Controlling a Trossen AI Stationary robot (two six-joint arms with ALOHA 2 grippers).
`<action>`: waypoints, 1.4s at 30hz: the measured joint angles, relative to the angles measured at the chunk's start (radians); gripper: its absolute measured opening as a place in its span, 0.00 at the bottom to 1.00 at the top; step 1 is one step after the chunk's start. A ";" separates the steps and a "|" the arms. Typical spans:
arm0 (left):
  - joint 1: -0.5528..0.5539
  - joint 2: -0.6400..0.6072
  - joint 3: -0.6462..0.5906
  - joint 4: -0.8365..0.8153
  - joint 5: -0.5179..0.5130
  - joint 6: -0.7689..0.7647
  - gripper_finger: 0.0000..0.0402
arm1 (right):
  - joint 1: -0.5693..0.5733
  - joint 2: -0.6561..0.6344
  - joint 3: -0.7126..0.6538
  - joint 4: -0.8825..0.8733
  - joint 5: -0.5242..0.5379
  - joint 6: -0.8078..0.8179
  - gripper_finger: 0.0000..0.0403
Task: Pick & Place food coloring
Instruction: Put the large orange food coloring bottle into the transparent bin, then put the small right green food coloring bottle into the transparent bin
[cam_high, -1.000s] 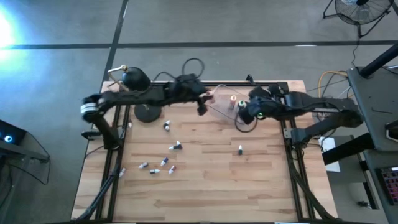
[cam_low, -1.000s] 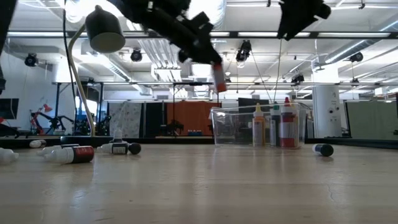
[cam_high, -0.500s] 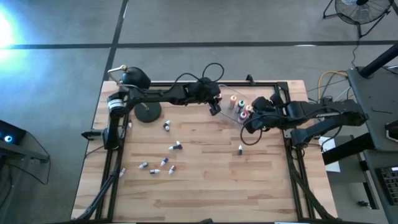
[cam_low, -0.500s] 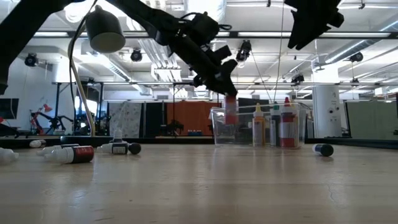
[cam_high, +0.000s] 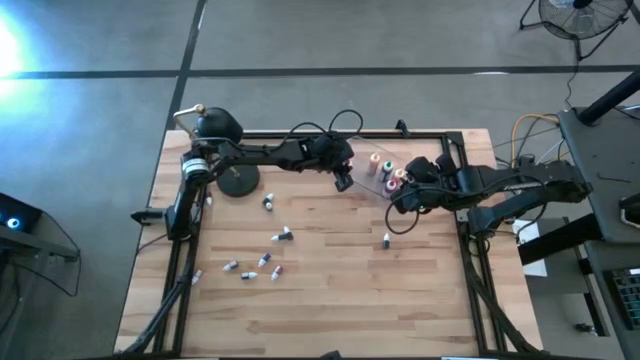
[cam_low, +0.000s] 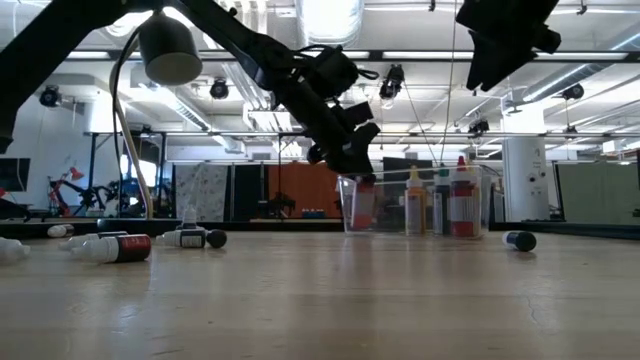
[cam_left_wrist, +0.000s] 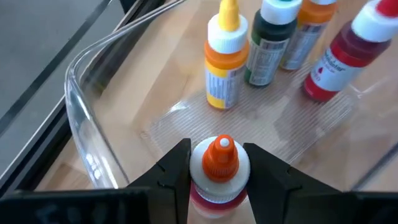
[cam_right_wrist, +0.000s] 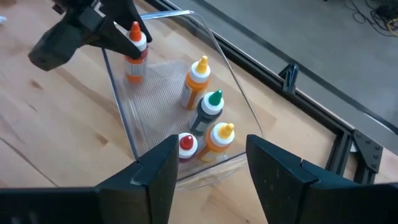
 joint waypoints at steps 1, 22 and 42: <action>0.000 -0.002 0.000 -0.008 0.000 0.000 0.25 | 0.000 0.000 -0.001 0.000 0.000 0.000 0.45; -0.032 -0.168 0.004 -0.160 -0.020 -0.039 0.42 | 0.000 -0.003 -0.046 0.028 -0.182 0.052 0.53; -0.464 -0.558 -0.009 -0.535 -0.517 -0.201 0.42 | 0.047 0.266 -0.320 0.412 -0.692 0.539 0.53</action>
